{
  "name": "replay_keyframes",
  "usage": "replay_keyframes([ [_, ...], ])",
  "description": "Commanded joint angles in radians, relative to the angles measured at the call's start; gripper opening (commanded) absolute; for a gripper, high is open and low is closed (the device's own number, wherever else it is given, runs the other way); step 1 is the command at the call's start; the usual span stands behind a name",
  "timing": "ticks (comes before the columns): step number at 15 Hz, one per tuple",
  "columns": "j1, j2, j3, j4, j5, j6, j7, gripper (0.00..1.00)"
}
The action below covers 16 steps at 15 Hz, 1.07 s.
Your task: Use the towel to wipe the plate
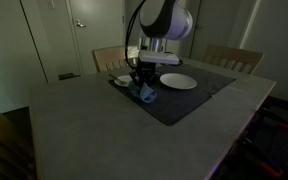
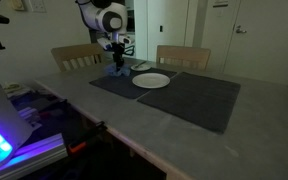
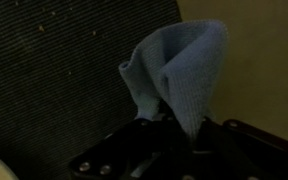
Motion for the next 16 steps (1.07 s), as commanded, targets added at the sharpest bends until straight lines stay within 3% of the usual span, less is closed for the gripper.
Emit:
replay_keyframes([
  [1, -0.003, 0.040, -0.001, 0.038, -0.002, 0.000, -0.024, 0.03],
  [2, -0.002, 0.041, -0.002, 0.039, -0.005, 0.000, -0.025, 0.11],
  [3, -0.001, 0.037, -0.005, 0.041, -0.008, -0.008, -0.023, 0.36],
  [4, 0.000, 0.031, -0.007, 0.040, -0.009, -0.013, -0.021, 0.37],
  [6, -0.004, 0.009, -0.007, 0.033, -0.007, -0.025, -0.020, 0.48],
  [13, 0.000, -0.091, -0.028, -0.007, -0.013, -0.063, 0.012, 0.98],
  [16, -0.017, -0.101, -0.019, 0.009, -0.003, -0.107, -0.013, 1.00],
])
